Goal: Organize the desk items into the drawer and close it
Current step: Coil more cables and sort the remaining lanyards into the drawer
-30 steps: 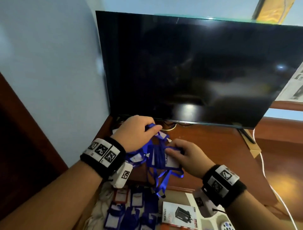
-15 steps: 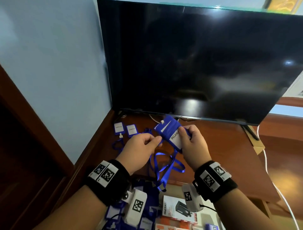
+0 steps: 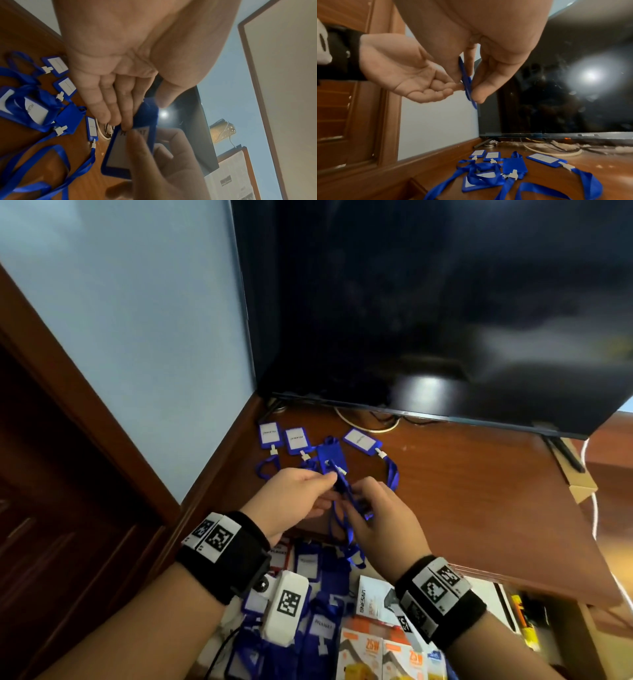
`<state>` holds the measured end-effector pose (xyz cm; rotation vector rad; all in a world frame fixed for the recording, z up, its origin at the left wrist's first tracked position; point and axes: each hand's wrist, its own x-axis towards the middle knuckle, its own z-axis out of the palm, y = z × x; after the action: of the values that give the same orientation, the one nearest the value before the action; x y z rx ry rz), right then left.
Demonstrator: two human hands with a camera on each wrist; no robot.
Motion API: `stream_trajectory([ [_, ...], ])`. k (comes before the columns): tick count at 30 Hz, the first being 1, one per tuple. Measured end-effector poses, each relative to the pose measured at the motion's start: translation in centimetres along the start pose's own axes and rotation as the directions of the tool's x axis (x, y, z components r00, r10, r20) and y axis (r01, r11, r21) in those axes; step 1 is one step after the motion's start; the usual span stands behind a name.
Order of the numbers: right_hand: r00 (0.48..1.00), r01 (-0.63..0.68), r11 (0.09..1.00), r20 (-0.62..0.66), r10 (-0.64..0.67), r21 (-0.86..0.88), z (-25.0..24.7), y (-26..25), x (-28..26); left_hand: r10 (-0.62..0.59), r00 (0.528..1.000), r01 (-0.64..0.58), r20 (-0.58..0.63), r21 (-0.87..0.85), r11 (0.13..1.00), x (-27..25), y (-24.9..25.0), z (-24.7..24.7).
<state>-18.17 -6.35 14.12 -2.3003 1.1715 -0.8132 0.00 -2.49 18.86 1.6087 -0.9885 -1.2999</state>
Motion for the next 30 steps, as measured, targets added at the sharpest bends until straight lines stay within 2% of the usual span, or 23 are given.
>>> stream_trajectory([
  [2,0.997,0.072,0.994,0.039,-0.069,-0.078,0.5,0.2,-0.4,-0.011,1.000,0.011,0.011,-0.028,1.000,0.2,-0.4,0.0],
  [5,0.986,0.156,0.980,0.083,-0.146,-0.126,1.1,0.4,-0.9,0.025,0.999,-0.023,-0.032,0.075,0.997,0.9,-2.4,-0.2],
  [9,0.929,0.227,0.970,0.321,-0.187,-0.091,2.3,1.9,-2.5,-0.100,0.992,0.110,-0.079,0.130,0.985,2.6,-8.2,-1.3],
  [11,0.904,0.178,0.979,0.409,-0.124,-0.098,2.8,3.2,-3.8,-0.160,0.985,0.170,-0.067,0.197,0.965,3.5,-12.1,-2.0],
  [14,0.889,0.053,0.979,0.455,0.044,-0.198,3.3,5.8,-5.2,-0.243,0.970,0.224,-0.002,0.391,0.893,4.7,-17.1,-2.1],
  [16,0.871,0.002,0.971,0.478,0.115,-0.238,3.3,7.3,-5.4,-0.268,0.963,0.244,-0.018,0.480,0.843,5.4,-19.2,-1.7],
  [22,0.830,-0.033,0.972,0.536,0.157,-0.233,1.9,9.4,-3.4,-0.248,0.961,0.275,-0.126,0.552,0.787,9.9,-24.6,-1.2],
  [26,0.841,-0.030,0.980,0.525,0.130,-0.196,2.5,10.8,-0.3,-0.208,0.969,0.248,-0.136,0.583,0.773,11.6,-26.7,-0.7],
  [30,0.847,-0.049,0.980,0.511,0.143,-0.193,3.8,11.3,4.6,-0.178,0.974,0.224,-0.137,0.656,0.721,12.4,-27.7,-0.5],
])
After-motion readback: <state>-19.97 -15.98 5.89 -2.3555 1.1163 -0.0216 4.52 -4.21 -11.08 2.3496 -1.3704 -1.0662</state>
